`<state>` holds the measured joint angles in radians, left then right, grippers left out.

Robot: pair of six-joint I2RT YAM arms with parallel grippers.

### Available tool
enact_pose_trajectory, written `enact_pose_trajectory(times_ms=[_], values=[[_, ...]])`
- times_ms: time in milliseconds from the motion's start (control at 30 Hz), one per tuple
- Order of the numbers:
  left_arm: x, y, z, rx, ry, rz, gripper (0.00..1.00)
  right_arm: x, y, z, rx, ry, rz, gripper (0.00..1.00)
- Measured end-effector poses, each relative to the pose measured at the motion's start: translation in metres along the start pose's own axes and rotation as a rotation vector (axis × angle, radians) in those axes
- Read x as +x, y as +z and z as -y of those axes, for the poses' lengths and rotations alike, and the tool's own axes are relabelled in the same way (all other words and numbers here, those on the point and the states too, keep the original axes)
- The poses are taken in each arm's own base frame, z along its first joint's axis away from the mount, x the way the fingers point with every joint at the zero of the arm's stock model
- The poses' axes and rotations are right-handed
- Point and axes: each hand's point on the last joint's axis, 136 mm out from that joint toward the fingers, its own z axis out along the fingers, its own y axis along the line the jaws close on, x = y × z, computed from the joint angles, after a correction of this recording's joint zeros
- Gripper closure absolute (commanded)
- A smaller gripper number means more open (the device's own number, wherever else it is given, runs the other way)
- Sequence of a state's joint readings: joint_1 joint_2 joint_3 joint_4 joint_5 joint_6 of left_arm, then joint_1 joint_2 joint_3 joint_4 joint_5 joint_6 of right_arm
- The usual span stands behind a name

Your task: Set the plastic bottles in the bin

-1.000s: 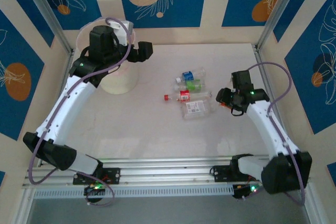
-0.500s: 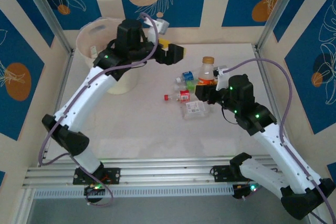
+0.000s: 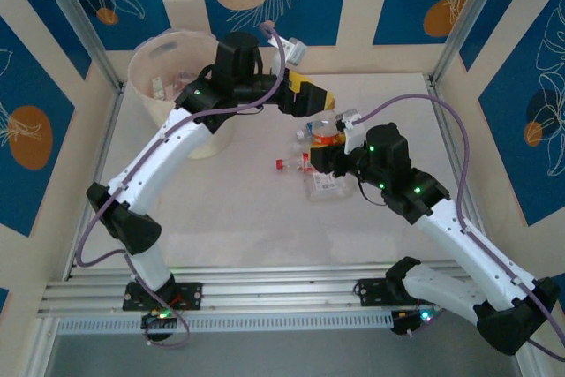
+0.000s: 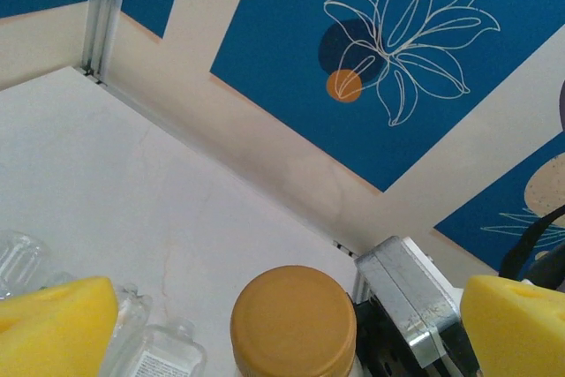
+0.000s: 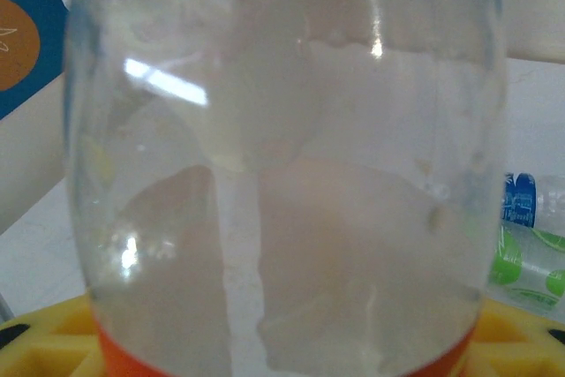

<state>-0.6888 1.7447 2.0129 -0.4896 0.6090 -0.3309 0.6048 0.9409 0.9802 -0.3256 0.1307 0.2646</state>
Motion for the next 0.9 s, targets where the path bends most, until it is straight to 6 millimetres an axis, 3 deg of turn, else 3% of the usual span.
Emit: enact_pose_trajectory(times_ms=[133, 300, 900], values=[[0.005, 0.005, -0.002, 0.000, -0.007, -0.020, 0.02, -0.003, 0.000, -0.002, -0.008, -0.004, 0.013, 0.55], [0.013, 0.014, -0.006, 0.012, -0.018, -0.051, 0.13, -0.007, 0.004, -0.005, -0.014, -0.011, 0.017, 0.55], [0.021, 0.022, -0.002, 0.056, -0.036, -0.089, 0.78, -0.008, 0.009, -0.004, -0.004, -0.011, 0.011, 0.54]])
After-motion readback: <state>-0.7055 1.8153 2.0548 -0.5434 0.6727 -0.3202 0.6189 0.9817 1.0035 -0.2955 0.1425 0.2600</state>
